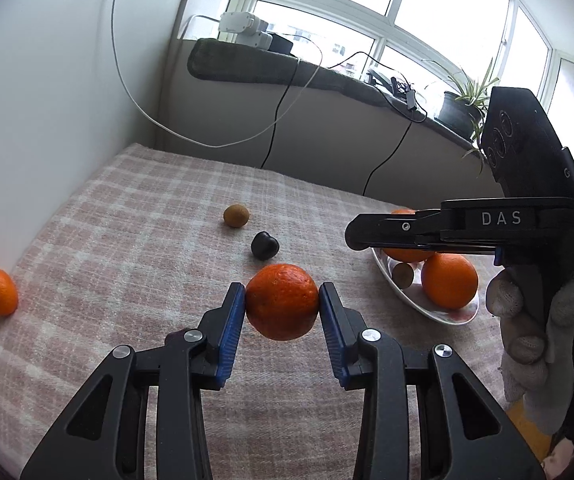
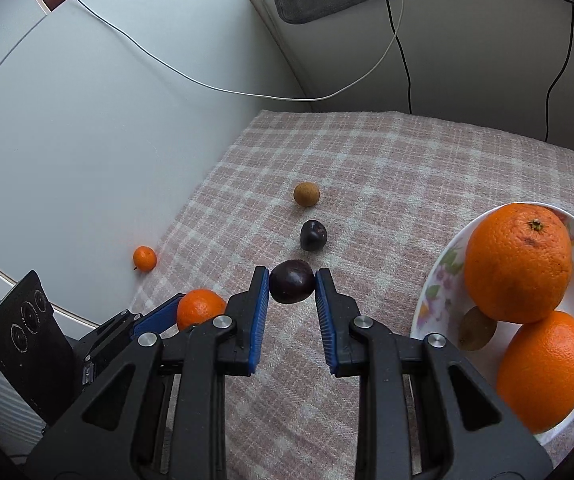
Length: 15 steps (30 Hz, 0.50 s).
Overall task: Organize fruits
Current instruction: 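Carry the plum with the right tool while the left tool carries the tangerine over the bowl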
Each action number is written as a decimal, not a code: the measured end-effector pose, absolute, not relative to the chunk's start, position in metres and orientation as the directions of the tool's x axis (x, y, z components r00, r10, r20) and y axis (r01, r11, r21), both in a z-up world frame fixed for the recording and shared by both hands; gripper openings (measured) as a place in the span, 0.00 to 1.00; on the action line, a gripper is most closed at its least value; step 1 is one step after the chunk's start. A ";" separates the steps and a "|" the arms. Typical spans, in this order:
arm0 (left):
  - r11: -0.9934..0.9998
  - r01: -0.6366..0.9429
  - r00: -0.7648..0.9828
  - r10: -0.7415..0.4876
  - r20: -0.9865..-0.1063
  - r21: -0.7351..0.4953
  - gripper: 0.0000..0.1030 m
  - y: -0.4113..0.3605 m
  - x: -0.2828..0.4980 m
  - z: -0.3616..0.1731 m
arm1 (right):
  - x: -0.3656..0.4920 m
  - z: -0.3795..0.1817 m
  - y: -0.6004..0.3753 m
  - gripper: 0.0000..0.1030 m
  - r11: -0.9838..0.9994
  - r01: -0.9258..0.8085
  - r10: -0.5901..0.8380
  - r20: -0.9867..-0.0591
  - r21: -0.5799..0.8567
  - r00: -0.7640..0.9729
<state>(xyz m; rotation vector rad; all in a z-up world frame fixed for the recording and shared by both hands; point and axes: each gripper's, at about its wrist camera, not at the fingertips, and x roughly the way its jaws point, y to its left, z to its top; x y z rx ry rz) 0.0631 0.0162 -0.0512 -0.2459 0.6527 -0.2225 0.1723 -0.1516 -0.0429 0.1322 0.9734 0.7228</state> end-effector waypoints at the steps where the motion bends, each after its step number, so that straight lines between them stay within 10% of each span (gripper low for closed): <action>1: 0.945 0.133 0.772 -0.287 -0.567 -0.298 0.35 0.014 0.062 -0.050 | 0.170 -0.040 -0.158 0.24 0.763 -0.498 0.615 -0.700 0.412 0.363; 15: 0.911 0.231 0.741 -0.393 -0.544 -0.343 0.35 -0.031 0.070 -0.042 | 0.142 -0.016 -0.260 0.24 0.839 -0.396 0.542 -0.644 0.373 0.540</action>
